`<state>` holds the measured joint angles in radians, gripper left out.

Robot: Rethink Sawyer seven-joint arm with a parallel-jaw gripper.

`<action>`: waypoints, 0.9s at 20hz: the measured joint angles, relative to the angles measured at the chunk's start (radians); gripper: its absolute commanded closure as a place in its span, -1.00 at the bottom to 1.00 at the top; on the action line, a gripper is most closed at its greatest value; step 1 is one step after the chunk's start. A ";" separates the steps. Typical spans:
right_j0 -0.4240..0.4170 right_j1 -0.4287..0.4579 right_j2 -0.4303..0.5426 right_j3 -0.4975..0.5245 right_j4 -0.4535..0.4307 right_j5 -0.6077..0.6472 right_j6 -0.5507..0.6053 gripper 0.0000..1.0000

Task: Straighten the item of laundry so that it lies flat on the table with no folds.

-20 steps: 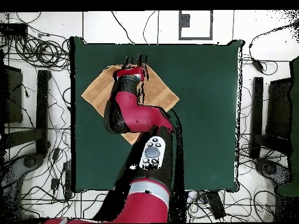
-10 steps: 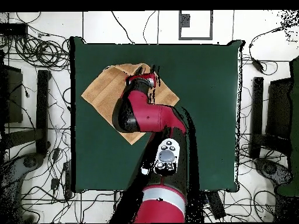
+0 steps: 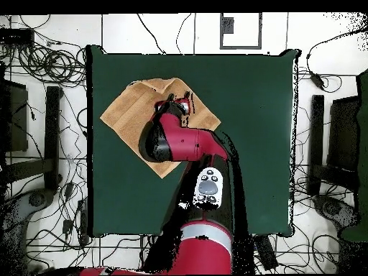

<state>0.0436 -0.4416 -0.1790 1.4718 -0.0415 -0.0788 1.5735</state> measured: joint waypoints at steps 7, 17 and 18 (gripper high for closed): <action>-0.001 0.002 0.022 0.000 0.000 -0.007 0.000 -1.00; -0.001 0.044 0.023 0.000 0.000 -0.013 0.000 -1.00; -0.001 0.053 0.023 0.000 0.000 -0.013 0.000 -1.00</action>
<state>0.0428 -0.3885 -0.1555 1.4715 -0.0415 -0.0921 1.5735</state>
